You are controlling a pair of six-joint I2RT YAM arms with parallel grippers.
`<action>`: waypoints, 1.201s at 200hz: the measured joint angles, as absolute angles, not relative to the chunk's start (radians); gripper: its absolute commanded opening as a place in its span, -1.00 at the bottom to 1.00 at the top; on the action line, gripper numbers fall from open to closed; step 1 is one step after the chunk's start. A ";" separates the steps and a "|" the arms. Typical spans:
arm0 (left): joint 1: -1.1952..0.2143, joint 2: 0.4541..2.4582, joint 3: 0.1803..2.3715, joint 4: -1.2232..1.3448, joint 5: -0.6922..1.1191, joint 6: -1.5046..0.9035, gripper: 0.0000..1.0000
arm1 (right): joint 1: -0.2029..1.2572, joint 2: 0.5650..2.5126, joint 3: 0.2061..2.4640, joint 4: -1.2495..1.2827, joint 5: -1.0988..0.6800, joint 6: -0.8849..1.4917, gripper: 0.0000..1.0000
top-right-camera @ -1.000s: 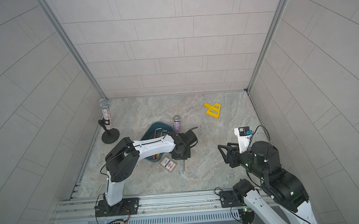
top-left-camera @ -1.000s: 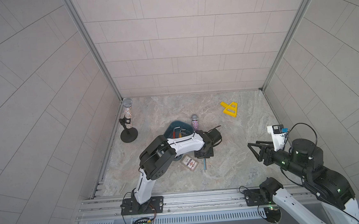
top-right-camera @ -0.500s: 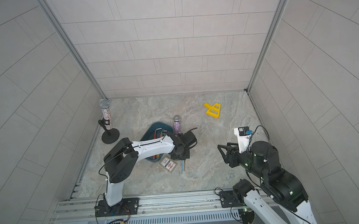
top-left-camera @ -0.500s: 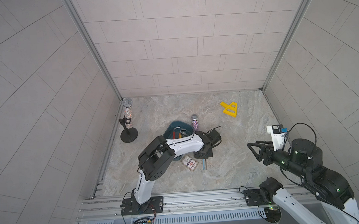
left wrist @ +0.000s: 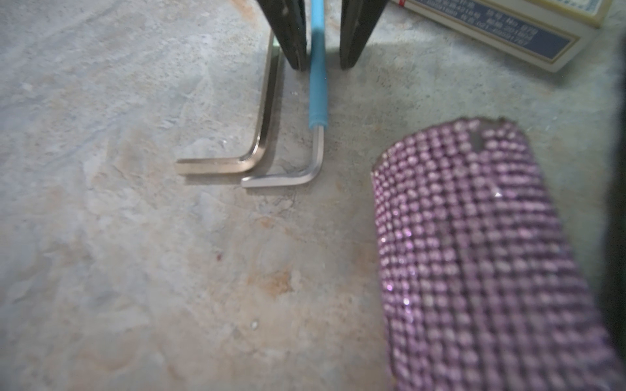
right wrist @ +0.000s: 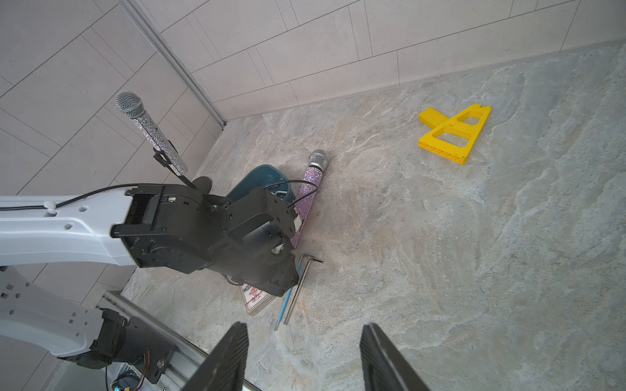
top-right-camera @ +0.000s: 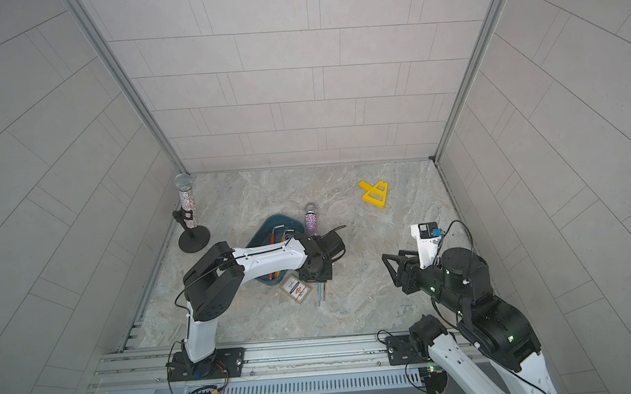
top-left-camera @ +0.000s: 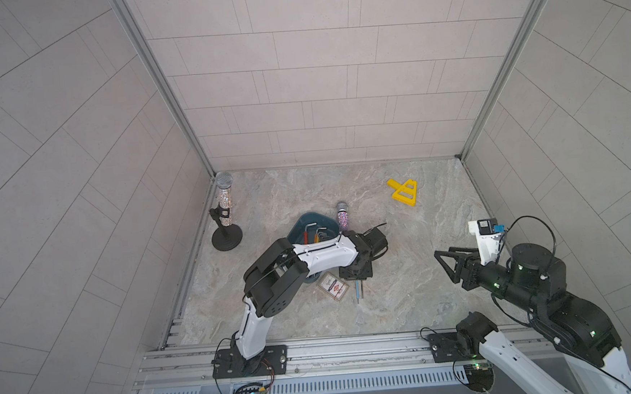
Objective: Put the hex key on the desktop into the storage box
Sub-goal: Pick up the Allen key from the center of the board, then place the Allen key in the storage box.
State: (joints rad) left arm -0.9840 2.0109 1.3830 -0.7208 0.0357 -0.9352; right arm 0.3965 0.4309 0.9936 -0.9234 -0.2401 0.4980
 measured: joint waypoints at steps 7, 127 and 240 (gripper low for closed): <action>-0.984 2.012 1.385 -0.723 0.038 -0.934 -0.52 | 0.397 0.431 0.992 -0.922 -0.240 0.498 0.16; -0.978 2.044 1.434 -0.785 0.047 -0.907 -1.00 | 0.397 0.422 0.983 -0.894 -0.286 0.501 0.17; -0.980 2.070 1.601 -0.872 0.081 -0.871 -1.00 | 0.397 0.422 0.983 -0.894 -0.286 0.501 0.17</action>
State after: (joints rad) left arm -0.9802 2.0701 1.6009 -0.8719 0.0807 -0.8707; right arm 0.3965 0.4217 0.9833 -0.8940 -0.2855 0.5011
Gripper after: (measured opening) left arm 0.113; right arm 0.584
